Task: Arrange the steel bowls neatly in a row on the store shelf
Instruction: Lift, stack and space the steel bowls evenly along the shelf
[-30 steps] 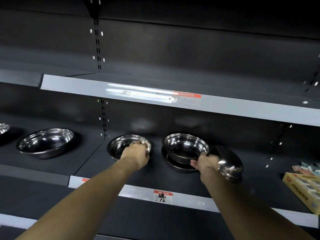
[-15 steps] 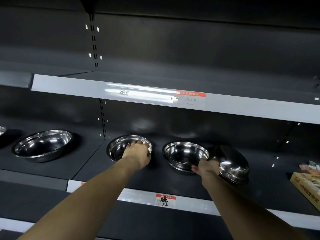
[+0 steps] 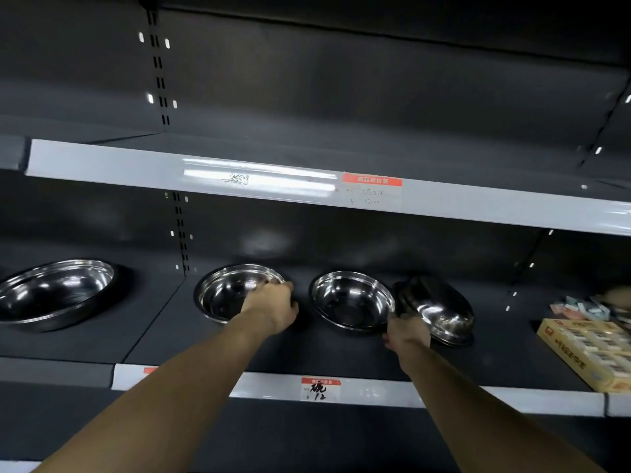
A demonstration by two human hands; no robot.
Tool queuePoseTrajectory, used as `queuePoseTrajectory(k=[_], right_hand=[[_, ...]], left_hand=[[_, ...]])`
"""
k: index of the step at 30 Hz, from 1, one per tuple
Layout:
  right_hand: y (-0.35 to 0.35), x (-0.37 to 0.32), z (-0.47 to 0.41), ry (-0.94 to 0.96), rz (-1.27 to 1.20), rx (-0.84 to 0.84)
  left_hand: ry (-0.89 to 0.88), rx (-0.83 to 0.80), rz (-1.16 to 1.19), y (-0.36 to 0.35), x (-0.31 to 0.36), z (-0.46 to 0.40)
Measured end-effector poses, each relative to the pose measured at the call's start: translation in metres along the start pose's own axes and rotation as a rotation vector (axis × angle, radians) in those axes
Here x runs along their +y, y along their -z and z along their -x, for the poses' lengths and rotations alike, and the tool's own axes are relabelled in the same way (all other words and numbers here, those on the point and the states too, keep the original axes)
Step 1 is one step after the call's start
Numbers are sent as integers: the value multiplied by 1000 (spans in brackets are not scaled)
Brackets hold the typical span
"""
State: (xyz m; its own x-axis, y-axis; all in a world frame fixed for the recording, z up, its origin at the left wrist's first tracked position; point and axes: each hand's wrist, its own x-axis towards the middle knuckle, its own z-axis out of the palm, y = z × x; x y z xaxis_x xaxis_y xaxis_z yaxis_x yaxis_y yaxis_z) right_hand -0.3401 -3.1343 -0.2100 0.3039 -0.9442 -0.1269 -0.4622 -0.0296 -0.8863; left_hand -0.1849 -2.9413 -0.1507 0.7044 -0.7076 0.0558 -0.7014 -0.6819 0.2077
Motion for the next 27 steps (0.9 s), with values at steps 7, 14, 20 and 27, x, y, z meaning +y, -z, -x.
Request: queuePoseTrajectory(k=[7, 14, 20, 27], right_hand=[[41, 15, -15, -30, -32, 95], [82, 28, -41, -96, -27, 199], [112, 44, -82, -99, -44, 191], [131, 50, -122, -152, -135, 42]], left_hand=[[-121, -9, 36, -1, 49, -13], [-167, -37, -5, -17, 110, -24], [-134, -69, 2, -32, 168, -38], [-112, -110, -46, -55, 219, -61]])
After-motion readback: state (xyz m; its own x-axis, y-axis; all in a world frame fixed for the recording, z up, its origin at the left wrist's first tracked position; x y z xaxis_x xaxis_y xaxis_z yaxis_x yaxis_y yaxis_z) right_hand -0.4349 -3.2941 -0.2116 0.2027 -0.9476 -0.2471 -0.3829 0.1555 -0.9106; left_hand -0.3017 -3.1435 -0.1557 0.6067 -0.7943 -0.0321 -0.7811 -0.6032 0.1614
